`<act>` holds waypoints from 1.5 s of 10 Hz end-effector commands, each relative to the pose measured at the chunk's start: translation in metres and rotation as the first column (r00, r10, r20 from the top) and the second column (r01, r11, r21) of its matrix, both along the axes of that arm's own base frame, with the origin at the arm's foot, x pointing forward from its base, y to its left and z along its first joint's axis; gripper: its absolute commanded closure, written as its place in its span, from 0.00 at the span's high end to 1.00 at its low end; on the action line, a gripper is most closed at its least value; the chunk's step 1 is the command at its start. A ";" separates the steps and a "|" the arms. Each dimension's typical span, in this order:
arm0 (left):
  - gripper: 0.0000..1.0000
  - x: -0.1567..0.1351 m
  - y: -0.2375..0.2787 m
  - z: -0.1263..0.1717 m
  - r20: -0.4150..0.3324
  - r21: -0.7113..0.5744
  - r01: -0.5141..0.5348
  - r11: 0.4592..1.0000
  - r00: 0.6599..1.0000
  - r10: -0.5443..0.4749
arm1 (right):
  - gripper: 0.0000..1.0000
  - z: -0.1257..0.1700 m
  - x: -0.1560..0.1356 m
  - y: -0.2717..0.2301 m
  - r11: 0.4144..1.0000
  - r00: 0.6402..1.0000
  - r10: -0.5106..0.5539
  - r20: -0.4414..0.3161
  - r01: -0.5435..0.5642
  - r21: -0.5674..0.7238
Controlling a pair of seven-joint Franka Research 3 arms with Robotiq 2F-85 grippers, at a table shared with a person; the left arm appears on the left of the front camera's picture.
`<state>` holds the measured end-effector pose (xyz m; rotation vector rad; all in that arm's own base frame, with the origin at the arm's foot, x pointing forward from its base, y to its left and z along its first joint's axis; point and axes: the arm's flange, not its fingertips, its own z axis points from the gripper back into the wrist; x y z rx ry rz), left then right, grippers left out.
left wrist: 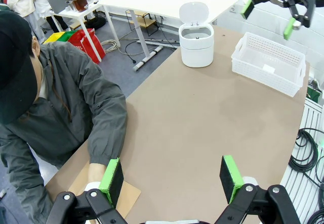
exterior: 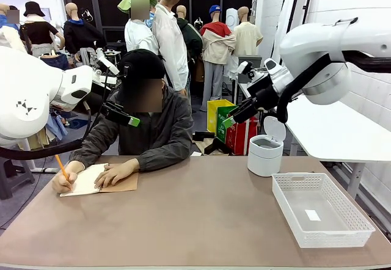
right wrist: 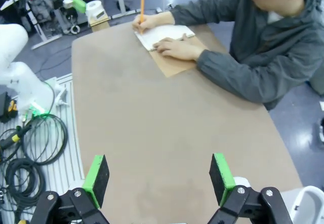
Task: Sort the paper based on its condition.
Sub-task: If a person hands you a paper, place it in the Organizing basket , and if it's crumpled, put it in the Trash can.
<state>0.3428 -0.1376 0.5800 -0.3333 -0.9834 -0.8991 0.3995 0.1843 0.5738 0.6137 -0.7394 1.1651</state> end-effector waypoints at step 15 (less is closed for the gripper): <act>1.00 0.001 0.001 -0.001 0.002 0.008 0.009 1.000 1.000 -0.009 | 1.00 -0.006 -0.010 -0.001 1.000 1.000 0.023 0.007 -0.023 0.003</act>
